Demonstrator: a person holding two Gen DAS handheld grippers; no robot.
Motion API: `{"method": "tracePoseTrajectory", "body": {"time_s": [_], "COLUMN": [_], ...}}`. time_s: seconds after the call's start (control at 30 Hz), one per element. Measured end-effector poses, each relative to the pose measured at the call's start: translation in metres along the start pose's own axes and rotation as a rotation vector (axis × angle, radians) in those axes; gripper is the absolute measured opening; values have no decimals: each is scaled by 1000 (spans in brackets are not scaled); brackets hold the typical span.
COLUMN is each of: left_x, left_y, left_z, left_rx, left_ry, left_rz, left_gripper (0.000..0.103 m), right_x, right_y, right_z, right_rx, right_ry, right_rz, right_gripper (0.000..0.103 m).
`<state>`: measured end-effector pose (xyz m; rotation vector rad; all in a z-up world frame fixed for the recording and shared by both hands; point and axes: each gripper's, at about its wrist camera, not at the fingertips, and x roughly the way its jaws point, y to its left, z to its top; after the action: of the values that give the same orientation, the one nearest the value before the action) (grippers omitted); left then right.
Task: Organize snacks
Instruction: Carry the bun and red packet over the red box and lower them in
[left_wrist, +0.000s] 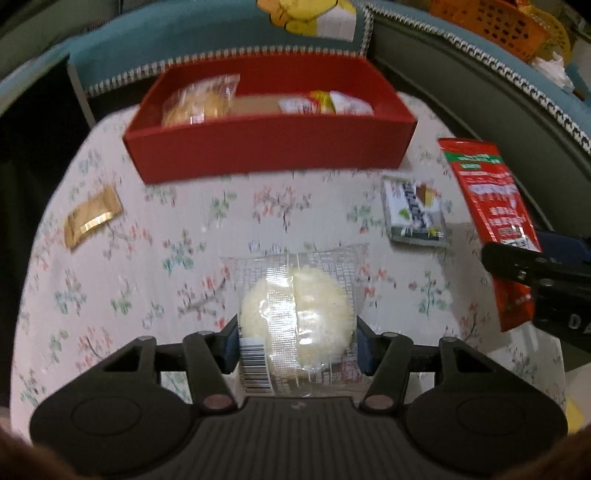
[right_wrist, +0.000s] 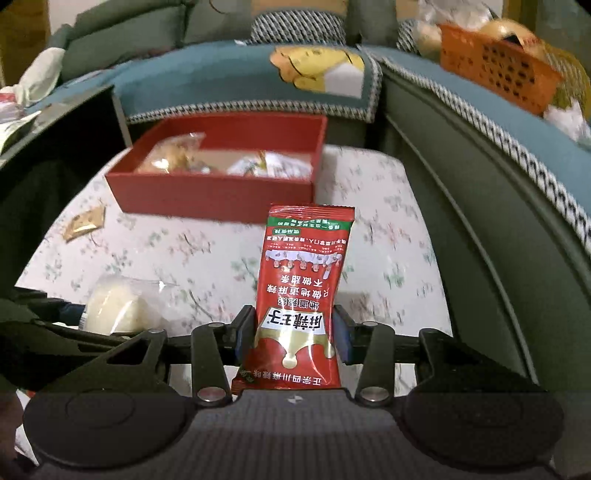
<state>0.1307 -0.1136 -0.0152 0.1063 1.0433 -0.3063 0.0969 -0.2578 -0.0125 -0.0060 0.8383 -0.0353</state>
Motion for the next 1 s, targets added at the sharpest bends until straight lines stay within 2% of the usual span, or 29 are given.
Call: {"method": "tracePoseTrajectory", "body": {"time_s": [0.2,0.6,1.0], "left_x": [-9,1,18], "left_y": [-1,24,36], "left_z": [19,59,91], "left_rx": [25,-27,-42], "left_ry": [-89,-152,-198], "left_rz": [62,131,190], "left_gripper": [61,61,61], "right_x": [6,22,43], "right_y": [7,28,31], "right_z": [18,63,84], "right_rx": [-36,-89,-102], "right_ry": [-54,-163,-202], "right_rz": [-19,9,8], "right_gripper": [51,51,51]}}
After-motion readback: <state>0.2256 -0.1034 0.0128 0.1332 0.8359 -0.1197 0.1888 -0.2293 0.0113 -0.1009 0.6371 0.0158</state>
